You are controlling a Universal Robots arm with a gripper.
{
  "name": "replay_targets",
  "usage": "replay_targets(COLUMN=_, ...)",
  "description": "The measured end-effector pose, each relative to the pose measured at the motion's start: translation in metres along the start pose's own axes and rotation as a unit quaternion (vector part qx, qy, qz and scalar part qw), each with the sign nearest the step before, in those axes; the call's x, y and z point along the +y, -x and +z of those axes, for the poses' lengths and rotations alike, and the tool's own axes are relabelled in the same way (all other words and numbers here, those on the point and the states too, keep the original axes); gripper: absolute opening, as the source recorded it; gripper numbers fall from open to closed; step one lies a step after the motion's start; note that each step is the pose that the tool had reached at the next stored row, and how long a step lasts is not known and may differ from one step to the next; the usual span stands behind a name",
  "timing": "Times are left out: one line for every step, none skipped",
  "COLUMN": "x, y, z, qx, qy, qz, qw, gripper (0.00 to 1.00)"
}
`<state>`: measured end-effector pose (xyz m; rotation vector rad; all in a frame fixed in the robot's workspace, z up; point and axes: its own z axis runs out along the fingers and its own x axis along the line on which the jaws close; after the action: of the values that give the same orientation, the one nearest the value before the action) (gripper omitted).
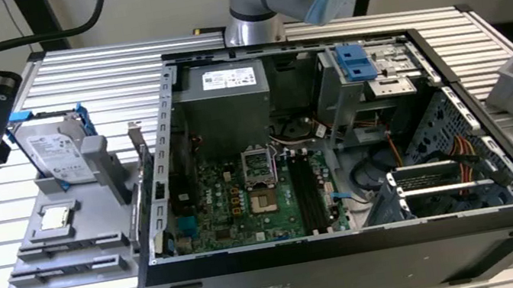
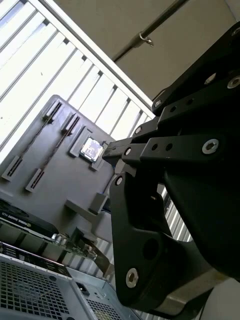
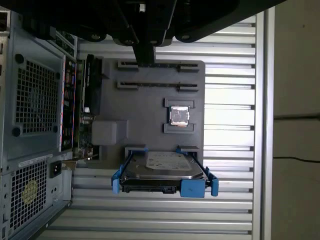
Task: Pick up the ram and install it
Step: 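Pick up the ram and move it above insertion slot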
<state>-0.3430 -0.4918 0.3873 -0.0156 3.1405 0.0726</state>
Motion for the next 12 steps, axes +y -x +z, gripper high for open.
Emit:
replay_targets(x=-0.0003, y=0.0, z=0.0, qx=0.0, qy=0.0, qz=0.0, qw=1.0, gripper=0.0)
replay_targets(x=-0.0007, y=0.0, z=0.0, qx=0.0, qy=0.0, qz=0.0, qw=1.0, gripper=0.0)
replay_targets(x=-0.0013, y=0.0, z=0.0, qx=0.0, qy=0.0, qz=0.0, qw=1.0, gripper=0.0)
replay_targets(x=-0.0017, y=0.0, z=0.0, qx=0.0, qy=0.0, qz=0.0, qw=1.0, gripper=0.0)
replay_targets(x=-0.002, y=0.0, z=0.0, qx=0.0, qy=0.0, qz=0.0, qw=1.0, gripper=0.0)
replay_targets(x=-0.0024, y=0.0, z=0.0001, qx=0.0, qy=0.0, qz=0.0, qw=1.0, gripper=0.0)
replay_targets(x=-0.0029, y=0.0, z=0.0, qx=0.0, qy=0.0, qz=0.0, qw=1.0, gripper=0.0)
replay_targets(x=-0.0033, y=0.0, z=0.0, qx=0.0, qy=0.0, qz=0.0, qw=1.0, gripper=0.0)
replay_targets(x=-0.0037, y=0.0, z=0.0, qx=0.0, qy=0.0, qz=0.0, qw=1.0, gripper=0.0)
replay_targets(x=-0.0041, y=0.0, z=0.0001, qx=0.0, qy=0.0, qz=0.0, qw=1.0, gripper=0.0)
replay_targets(x=-0.0045, y=0.0, z=0.0001, qx=0.0, qy=0.0, qz=0.0, qw=1.0, gripper=0.0)
replay_targets(x=-0.0049, y=0.0, z=0.0001, qx=0.0, qy=0.0, qz=0.0, qw=1.0, gripper=0.0)
